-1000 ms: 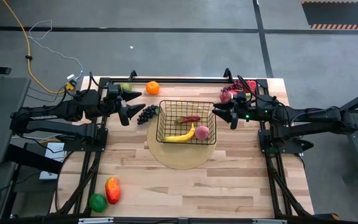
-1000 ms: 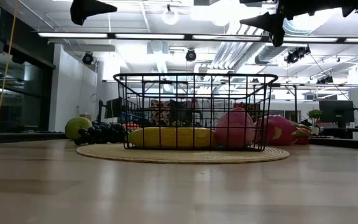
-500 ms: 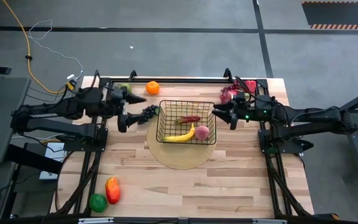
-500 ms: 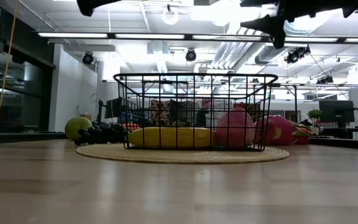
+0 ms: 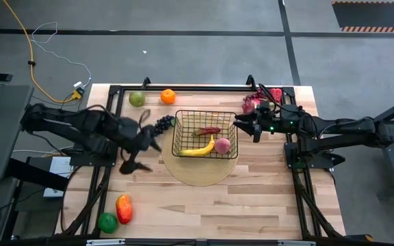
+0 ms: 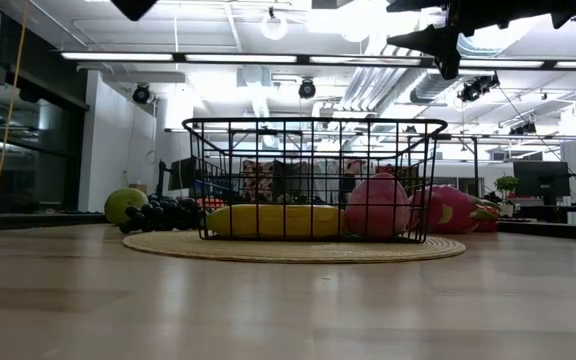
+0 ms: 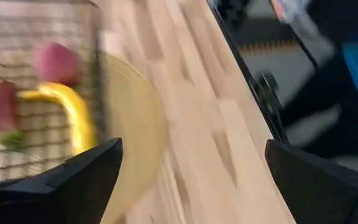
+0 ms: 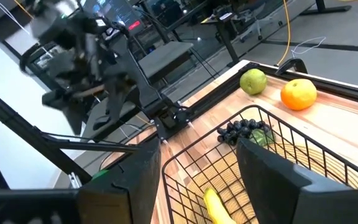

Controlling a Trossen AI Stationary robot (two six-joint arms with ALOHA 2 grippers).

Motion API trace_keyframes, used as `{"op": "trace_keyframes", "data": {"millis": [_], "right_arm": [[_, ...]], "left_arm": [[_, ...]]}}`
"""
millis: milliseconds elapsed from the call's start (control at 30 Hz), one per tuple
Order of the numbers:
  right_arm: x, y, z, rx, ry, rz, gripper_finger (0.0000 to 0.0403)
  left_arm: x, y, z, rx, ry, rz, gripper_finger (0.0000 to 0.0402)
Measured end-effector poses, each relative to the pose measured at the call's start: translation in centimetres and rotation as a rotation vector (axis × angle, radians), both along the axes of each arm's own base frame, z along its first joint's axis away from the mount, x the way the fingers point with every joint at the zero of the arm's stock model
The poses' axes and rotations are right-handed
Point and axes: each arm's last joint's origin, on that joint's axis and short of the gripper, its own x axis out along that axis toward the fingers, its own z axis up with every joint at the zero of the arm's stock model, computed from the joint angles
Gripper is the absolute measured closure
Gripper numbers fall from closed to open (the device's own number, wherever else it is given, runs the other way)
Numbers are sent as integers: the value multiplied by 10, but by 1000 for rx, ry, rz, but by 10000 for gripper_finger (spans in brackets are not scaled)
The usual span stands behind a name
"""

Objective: Build produce basket
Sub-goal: Put the red mango into the wire basket

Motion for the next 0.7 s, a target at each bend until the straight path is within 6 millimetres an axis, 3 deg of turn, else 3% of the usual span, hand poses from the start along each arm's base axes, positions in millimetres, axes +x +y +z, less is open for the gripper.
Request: {"op": "trace_keyframes", "data": {"millis": [433,700], "right_arm": [[0,0,-3,4,30,0,201],[-1,0,-5,6,51,0,201]], "left_arm": [[-19,-85,-37,163,331,-432,20],[-37,-133,-84,185,516,-588,20]]}}
